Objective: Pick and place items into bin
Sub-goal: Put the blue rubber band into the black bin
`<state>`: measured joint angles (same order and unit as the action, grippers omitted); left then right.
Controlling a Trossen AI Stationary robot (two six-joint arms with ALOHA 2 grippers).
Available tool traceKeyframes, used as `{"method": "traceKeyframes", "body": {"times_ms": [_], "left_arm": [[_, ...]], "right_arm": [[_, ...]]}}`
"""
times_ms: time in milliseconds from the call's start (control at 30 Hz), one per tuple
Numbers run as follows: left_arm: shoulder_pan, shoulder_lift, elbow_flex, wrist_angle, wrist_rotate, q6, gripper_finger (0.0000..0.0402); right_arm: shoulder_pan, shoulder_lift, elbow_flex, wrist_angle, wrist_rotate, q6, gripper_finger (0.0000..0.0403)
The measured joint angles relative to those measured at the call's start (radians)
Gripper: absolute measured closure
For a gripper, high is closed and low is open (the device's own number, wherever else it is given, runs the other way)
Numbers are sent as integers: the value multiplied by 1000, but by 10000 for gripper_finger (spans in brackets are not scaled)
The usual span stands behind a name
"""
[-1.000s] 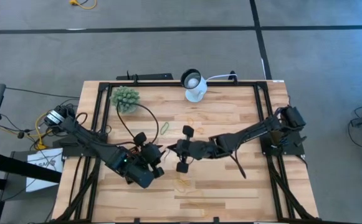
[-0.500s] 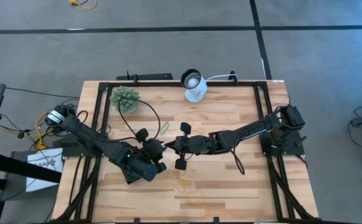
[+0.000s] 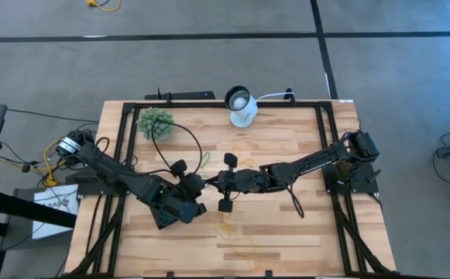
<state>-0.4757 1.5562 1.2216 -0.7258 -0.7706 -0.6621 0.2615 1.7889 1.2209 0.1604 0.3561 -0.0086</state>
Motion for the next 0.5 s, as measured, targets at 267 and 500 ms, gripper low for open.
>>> {"method": "traceKeyframes", "body": {"times_ms": [267, 500], "left_arm": [[-16, 0, 0, -116, 7, -75, 401], [-62, 0, 0, -273, 203, -247, 401]], "right_arm": [[15, 0, 0, -63, 0, 1, 351], [62, 0, 0, -264, -16, 161, 305]]}}
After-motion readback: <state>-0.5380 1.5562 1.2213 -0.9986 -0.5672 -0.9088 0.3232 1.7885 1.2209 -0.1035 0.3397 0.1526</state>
